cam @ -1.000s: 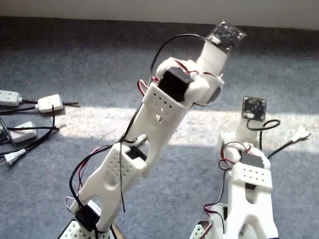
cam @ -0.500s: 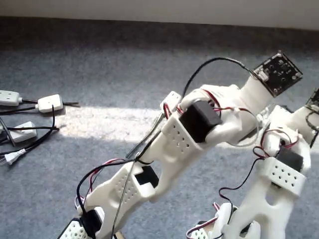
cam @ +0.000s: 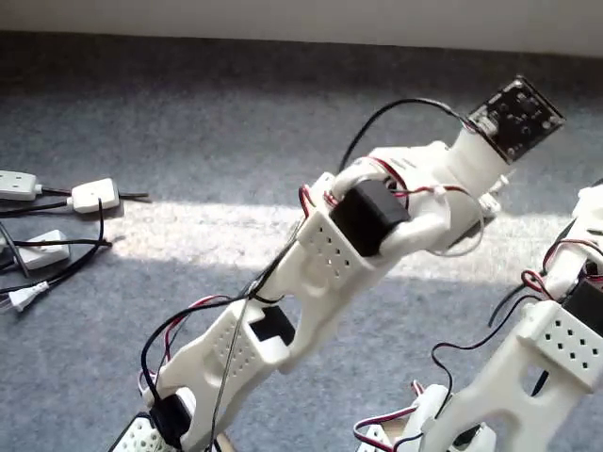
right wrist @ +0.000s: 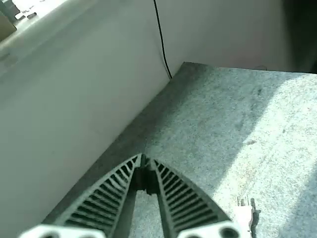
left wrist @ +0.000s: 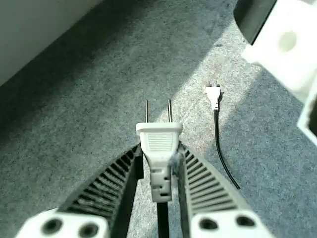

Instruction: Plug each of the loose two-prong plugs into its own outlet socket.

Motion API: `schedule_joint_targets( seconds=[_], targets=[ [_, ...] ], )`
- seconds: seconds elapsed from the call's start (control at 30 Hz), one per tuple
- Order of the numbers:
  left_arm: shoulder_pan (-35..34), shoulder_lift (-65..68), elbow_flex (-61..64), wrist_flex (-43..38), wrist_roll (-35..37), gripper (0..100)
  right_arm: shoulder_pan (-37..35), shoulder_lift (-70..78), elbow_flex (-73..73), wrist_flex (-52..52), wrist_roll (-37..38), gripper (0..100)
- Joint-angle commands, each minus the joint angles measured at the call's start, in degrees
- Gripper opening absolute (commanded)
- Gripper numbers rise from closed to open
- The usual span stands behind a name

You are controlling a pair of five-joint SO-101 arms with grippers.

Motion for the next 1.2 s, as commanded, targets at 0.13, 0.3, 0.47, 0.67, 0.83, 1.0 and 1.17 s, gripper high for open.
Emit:
schedule_joint_targets(
  seconds=[0.13, 0.3, 0.47, 0.67, 0.83, 1.0, 1.17],
  targets=[
    [-6.3, -3.0, -2.1, -1.3, -4.0, 1, -15.3, -1.1, -7.8, 6.6, -2.2, 0.6],
    [-6.7, -4.3, -2.2, -1.1, -4.2, 1, -27.6, -1.1, -8.0, 6.6, 3.3, 0.6],
    [-6.4, -9.8, -2.2, 0.7, -4.2, 1, -29.9, -1.1, -8.0, 7.1, 4.6, 0.6],
    [-5.2, -13.9, -2.1, 3.1, -4.2, 1, -33.2, -1.1, -7.7, 12.1, 4.7, 0.6],
    [-5.1, -14.5, -2.1, 4.8, -4.2, 1, -33.1, -1.1, -7.3, 12.4, 4.7, 0.6],
    [-5.1, -17.3, -2.1, 4.9, -4.2, 1, -32.1, -1.1, -3.6, 12.1, 6.9, 0.6],
    [-4.8, -21.3, -2.0, 4.9, -4.2, 1, -32.0, -1.1, 1.5, 10.5, 7.0, 0.6]
  ],
)
